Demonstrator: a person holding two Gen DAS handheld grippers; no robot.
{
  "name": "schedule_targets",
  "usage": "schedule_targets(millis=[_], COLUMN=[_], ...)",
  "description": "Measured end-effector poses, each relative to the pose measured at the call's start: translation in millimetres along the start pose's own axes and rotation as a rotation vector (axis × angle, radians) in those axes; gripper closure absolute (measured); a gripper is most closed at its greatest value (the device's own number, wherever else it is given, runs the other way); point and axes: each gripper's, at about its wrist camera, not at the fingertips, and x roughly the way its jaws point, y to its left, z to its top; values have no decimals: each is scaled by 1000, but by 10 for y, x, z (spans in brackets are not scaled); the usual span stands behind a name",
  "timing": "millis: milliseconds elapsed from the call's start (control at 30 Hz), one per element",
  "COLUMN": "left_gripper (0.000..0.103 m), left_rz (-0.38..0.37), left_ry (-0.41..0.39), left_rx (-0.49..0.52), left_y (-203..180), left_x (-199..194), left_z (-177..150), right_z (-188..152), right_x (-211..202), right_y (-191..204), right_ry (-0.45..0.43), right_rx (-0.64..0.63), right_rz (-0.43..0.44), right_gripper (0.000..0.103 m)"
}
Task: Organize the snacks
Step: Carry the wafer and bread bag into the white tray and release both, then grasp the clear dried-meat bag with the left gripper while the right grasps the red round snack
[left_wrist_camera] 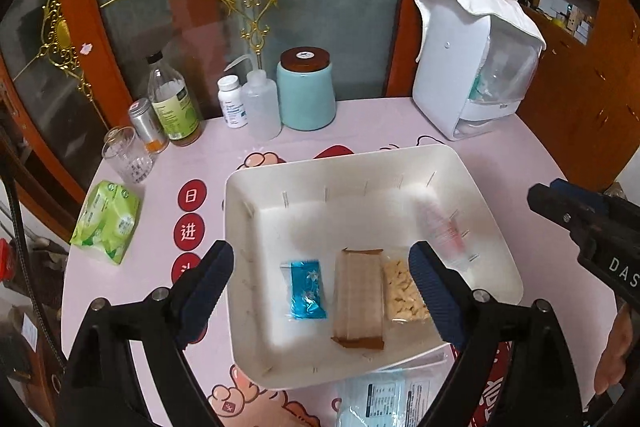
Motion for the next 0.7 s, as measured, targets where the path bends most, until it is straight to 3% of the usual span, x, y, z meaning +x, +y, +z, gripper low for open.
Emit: schedule_targets(millis=[367,500,700], left_gripper=[14,14,14], left_rz=[6,8,-10], left_ry=[-47,-65,-76], left_rx=[9,13,9], left_y=[-15,-57,-133], left_x=[-586,-868,-1299], left_z=[-226,-358,-678], right_z=[-312,-491,-822], right_x=[-530,-743,-981], right_y=[30,17,-44], right_ry=[-14,-21,-6], right_rx=[-37,-40,-33], right_rz=[13,32,62], right_gripper=[66,57,56])
